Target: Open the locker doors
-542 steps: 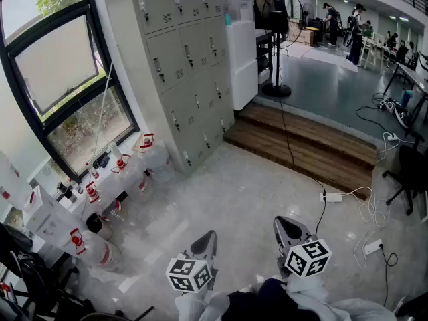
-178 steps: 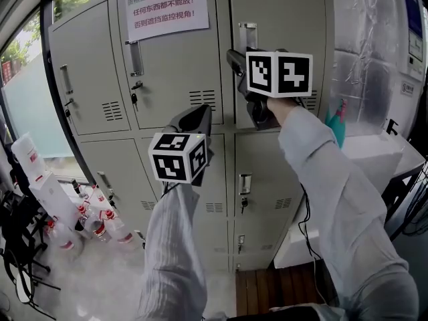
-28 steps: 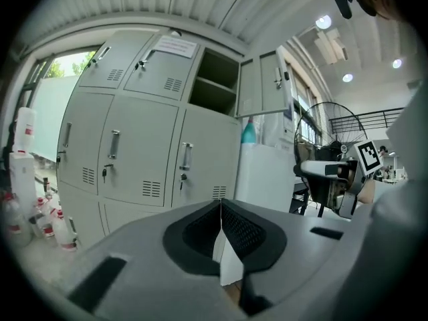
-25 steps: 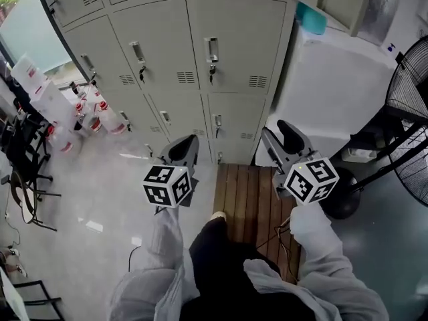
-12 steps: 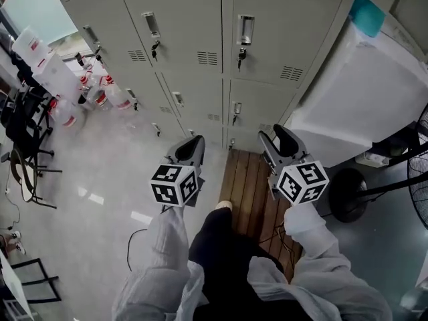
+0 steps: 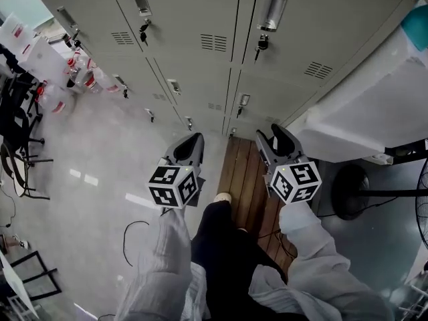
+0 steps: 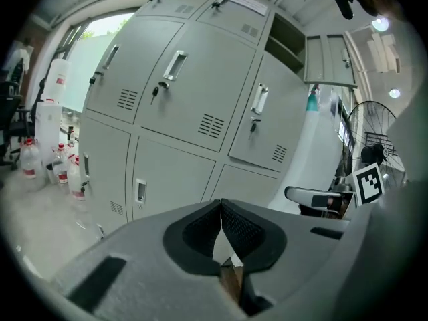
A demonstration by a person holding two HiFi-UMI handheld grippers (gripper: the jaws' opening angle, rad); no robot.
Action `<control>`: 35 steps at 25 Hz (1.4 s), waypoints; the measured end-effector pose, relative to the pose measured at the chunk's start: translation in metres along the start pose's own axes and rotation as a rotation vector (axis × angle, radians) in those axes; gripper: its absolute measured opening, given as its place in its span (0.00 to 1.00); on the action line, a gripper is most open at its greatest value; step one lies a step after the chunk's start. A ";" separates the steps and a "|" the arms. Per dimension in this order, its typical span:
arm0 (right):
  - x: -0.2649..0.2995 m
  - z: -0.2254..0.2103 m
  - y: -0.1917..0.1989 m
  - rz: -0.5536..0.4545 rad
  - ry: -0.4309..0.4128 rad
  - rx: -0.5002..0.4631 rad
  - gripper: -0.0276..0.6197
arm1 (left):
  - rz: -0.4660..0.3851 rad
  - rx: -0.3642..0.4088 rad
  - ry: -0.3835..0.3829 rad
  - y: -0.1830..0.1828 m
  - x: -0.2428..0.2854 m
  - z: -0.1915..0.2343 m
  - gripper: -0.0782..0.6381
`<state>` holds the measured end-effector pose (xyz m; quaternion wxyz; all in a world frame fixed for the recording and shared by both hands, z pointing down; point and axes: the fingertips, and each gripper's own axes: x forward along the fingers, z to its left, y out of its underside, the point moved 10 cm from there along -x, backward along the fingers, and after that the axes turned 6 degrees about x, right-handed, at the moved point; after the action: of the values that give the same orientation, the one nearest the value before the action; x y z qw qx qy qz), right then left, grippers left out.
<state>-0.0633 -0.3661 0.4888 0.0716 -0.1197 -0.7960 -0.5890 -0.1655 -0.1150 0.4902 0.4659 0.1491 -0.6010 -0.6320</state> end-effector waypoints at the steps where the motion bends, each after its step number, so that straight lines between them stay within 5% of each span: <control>1: 0.009 -0.003 0.006 0.011 0.000 0.005 0.34 | 0.005 -0.009 -0.004 0.005 0.006 0.005 0.12; 11: 0.088 -0.031 0.056 0.058 0.026 -0.051 0.34 | 0.064 -0.038 0.021 0.048 0.062 0.056 0.12; 22: 0.160 -0.060 0.107 0.104 0.089 -0.006 0.34 | 0.097 -0.055 0.038 0.080 0.118 0.094 0.12; 35: 0.216 -0.079 0.127 0.132 0.154 -0.043 0.34 | 0.132 -0.135 0.049 0.106 0.134 0.112 0.12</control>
<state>-0.2383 -0.3831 0.6840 0.1687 -0.1277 -0.7657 -0.6074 -0.2761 -0.1318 0.6615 0.5302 0.0929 -0.5539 -0.6352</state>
